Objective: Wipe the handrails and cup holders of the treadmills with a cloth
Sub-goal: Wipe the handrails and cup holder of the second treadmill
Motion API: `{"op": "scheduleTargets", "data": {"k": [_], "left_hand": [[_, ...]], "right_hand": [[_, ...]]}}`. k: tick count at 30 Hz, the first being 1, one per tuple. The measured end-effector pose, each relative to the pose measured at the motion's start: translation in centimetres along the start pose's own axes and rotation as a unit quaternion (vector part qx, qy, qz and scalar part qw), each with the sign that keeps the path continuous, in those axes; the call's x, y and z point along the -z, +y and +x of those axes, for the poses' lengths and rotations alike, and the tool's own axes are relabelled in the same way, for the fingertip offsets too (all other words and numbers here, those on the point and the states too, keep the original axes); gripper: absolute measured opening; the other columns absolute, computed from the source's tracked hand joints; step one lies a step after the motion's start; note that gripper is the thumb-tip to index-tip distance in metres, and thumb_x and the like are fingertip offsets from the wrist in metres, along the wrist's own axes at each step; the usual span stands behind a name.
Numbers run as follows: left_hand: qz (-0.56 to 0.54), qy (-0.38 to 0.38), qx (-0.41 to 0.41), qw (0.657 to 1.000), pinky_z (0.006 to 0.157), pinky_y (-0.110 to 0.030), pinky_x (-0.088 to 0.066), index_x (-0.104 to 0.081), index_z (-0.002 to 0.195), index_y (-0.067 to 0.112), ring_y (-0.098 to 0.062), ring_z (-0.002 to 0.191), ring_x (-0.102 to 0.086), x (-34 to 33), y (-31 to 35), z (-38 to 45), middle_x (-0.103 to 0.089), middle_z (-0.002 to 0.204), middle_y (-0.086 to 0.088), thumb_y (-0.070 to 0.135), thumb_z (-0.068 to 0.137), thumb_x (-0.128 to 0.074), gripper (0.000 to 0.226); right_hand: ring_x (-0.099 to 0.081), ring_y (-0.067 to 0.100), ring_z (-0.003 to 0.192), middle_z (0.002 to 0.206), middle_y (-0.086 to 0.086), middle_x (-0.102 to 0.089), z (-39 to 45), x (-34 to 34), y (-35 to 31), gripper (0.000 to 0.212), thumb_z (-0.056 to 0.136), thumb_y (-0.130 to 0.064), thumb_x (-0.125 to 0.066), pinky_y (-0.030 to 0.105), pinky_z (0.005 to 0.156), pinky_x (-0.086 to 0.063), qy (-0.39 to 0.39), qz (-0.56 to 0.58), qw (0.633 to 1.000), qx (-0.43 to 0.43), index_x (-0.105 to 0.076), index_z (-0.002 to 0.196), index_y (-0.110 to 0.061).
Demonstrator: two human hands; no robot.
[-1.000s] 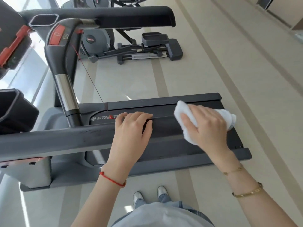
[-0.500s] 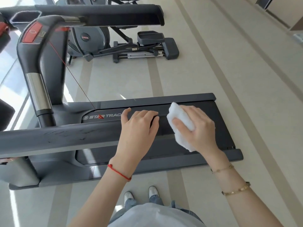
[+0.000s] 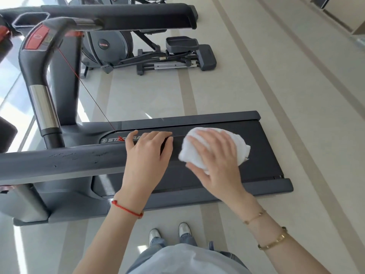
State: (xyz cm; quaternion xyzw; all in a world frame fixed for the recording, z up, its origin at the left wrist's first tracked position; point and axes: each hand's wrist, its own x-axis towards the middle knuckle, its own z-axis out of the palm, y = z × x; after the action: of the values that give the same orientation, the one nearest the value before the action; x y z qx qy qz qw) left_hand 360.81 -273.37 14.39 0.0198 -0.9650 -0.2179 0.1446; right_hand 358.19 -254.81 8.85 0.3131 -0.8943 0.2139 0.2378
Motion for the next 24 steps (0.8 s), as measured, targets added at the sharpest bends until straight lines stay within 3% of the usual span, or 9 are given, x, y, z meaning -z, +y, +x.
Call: {"op": "scheduleTargets", "data": {"k": [6,10,12,14,16,18,21,22,24], "left_hand": [[0.007,0.010,0.001,1.000,0.111,-0.053,-0.029,-0.071,0.109,0.015,-0.020,0.099,-0.066,0.8,-0.8,-0.7,-0.072,0.105,0.003,0.015,0.098,-0.053,0.021],[0.005,0.001,-0.010,1.000,0.115,-0.050,-0.025,-0.069,0.116,0.015,-0.019,0.104,-0.065,1.0,-0.8,-0.9,-0.071,0.111,0.003,0.019,0.099,-0.053,0.023],[0.002,-0.001,-0.012,1.000,0.115,-0.049,-0.025,-0.067,0.118,0.016,-0.017,0.107,-0.064,1.0,-0.9,-1.0,-0.071,0.113,0.004,0.020,0.100,-0.052,0.025],[-0.001,-0.003,-0.012,1.000,0.115,-0.047,-0.025,-0.067,0.120,0.016,-0.017,0.109,-0.063,0.9,-0.9,-1.1,-0.070,0.114,0.005,0.020,0.100,-0.051,0.026],[-0.001,-0.004,-0.012,1.000,0.114,-0.047,-0.026,-0.067,0.118,0.016,-0.018,0.106,-0.063,0.8,-0.9,-1.1,-0.071,0.110,0.005,0.019,0.100,-0.050,0.025],[0.000,0.000,-0.011,1.000,0.114,-0.049,-0.027,-0.067,0.114,0.016,-0.019,0.102,-0.063,0.6,-0.9,-1.0,-0.071,0.105,0.006,0.018,0.100,-0.050,0.023],[-0.009,0.015,-0.007,1.000,0.113,-0.049,-0.028,-0.068,0.114,0.016,-0.018,0.102,-0.064,0.5,-0.9,-1.0,-0.071,0.106,0.005,0.018,0.099,-0.052,0.023],[-0.011,0.019,-0.007,1.000,0.113,-0.049,-0.029,-0.069,0.114,0.015,-0.018,0.102,-0.064,0.5,-0.8,-1.0,-0.072,0.107,0.004,0.018,0.099,-0.053,0.022],[-0.012,0.025,-0.006,1.000,0.113,-0.049,-0.030,-0.069,0.114,0.014,-0.020,0.101,-0.065,0.4,-0.7,-0.9,-0.072,0.107,0.002,0.017,0.098,-0.055,0.022]], "right_hand": [[-0.036,0.032,0.139,0.150,0.007,-0.041,-0.3,-1.8,-0.9,0.052,0.100,-0.031,-0.053,0.048,0.117,-0.025,0.007,-0.114,0.991,0.075,-0.034,0.149,-0.028],[-0.049,0.032,0.126,0.136,0.007,-0.055,0.0,0.4,1.2,0.047,0.097,-0.042,-0.056,0.048,0.109,-0.034,0.041,-0.047,0.998,0.009,-0.052,0.137,-0.017],[-0.059,0.026,0.106,0.112,0.001,-0.066,1.6,1.2,0.6,0.046,0.096,-0.053,-0.049,0.040,0.098,-0.043,0.063,-0.027,0.997,-0.045,-0.064,0.119,-0.015],[-0.060,0.021,0.079,0.083,-0.004,-0.066,4.4,1.5,-0.6,0.054,0.094,-0.065,-0.034,0.035,0.079,-0.045,0.008,-0.039,0.996,-0.086,-0.065,0.099,-0.021],[-0.055,0.020,0.064,0.068,-0.008,-0.059,6.6,1.0,-1.4,0.055,0.090,-0.071,-0.025,0.033,0.058,-0.039,-0.090,-0.065,0.989,-0.101,-0.058,0.086,-0.027],[-0.052,0.020,0.058,0.064,-0.008,-0.056,7.4,0.7,-1.5,0.051,0.089,-0.069,-0.025,0.028,0.048,-0.030,-0.118,-0.064,0.986,-0.095,-0.054,0.083,-0.028],[-0.055,0.020,0.064,0.070,-0.007,-0.061,5.4,1.5,0.1,0.046,0.092,-0.062,-0.032,0.034,0.060,-0.043,-0.055,-0.042,0.995,-0.065,-0.061,0.095,-0.026],[-0.057,0.018,0.067,0.073,-0.008,-0.062,4.4,2.0,1.0,0.042,0.092,-0.061,-0.036,0.034,0.065,-0.046,-0.032,-0.018,0.996,-0.086,-0.061,0.096,-0.027],[-0.060,0.010,0.070,0.073,-0.011,-0.064,3.4,3.3,2.7,0.032,0.087,-0.064,-0.041,0.034,0.067,-0.049,-0.042,0.095,0.970,-0.222,-0.057,0.088,-0.036]]}}
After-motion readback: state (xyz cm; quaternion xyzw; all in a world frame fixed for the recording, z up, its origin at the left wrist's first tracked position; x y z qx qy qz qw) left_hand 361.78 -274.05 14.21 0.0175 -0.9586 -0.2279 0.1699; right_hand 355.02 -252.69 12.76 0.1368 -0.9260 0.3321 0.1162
